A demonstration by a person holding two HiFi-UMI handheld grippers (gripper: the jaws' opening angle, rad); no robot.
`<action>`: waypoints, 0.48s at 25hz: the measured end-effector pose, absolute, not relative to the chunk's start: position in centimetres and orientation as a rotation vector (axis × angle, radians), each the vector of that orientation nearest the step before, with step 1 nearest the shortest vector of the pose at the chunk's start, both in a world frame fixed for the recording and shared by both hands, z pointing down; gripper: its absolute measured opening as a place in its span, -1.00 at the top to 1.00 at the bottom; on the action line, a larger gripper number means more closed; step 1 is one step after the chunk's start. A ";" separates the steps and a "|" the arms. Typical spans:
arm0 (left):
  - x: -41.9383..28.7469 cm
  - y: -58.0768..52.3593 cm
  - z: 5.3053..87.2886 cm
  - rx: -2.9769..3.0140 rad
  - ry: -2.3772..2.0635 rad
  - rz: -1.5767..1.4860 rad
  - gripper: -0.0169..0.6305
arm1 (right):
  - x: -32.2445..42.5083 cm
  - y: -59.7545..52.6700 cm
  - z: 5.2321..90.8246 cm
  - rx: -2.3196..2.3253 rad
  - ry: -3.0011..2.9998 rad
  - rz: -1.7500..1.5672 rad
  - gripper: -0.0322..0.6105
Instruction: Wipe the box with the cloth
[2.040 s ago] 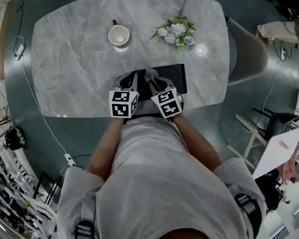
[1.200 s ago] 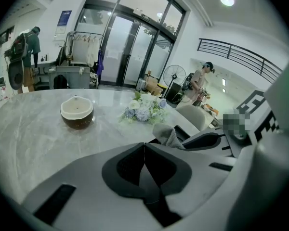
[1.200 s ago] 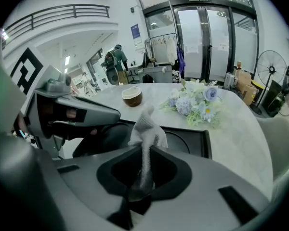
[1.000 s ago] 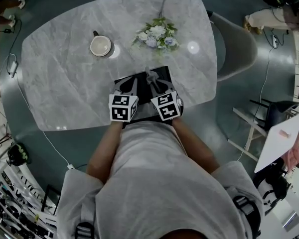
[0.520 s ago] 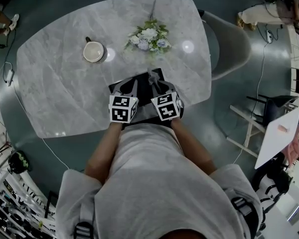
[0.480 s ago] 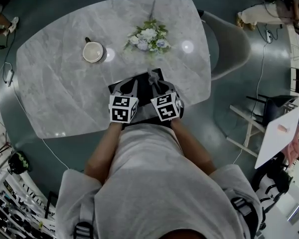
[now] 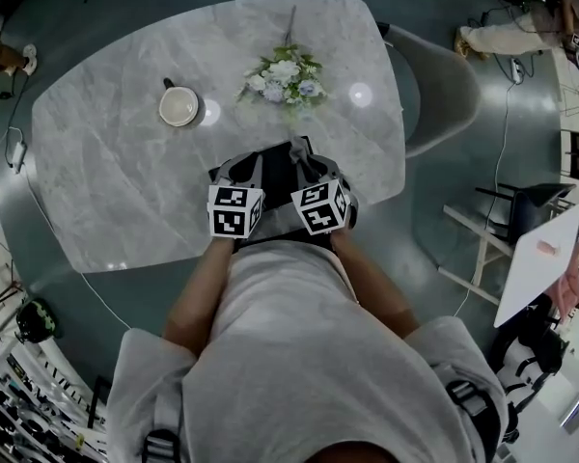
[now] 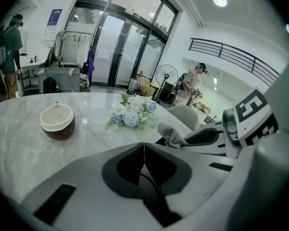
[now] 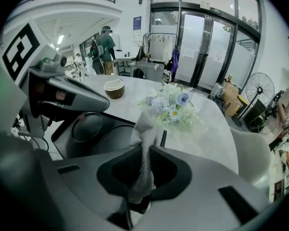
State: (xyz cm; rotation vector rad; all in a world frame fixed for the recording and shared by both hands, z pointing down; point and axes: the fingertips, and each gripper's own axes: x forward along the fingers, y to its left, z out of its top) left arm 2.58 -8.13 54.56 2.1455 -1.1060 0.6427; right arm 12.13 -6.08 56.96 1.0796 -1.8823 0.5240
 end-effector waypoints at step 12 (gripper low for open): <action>-7.8 -8.6 53.2 1.974 -1.389 0.552 0.87 | 3.4 -7.0 53.9 0.879 -2.095 0.473 0.71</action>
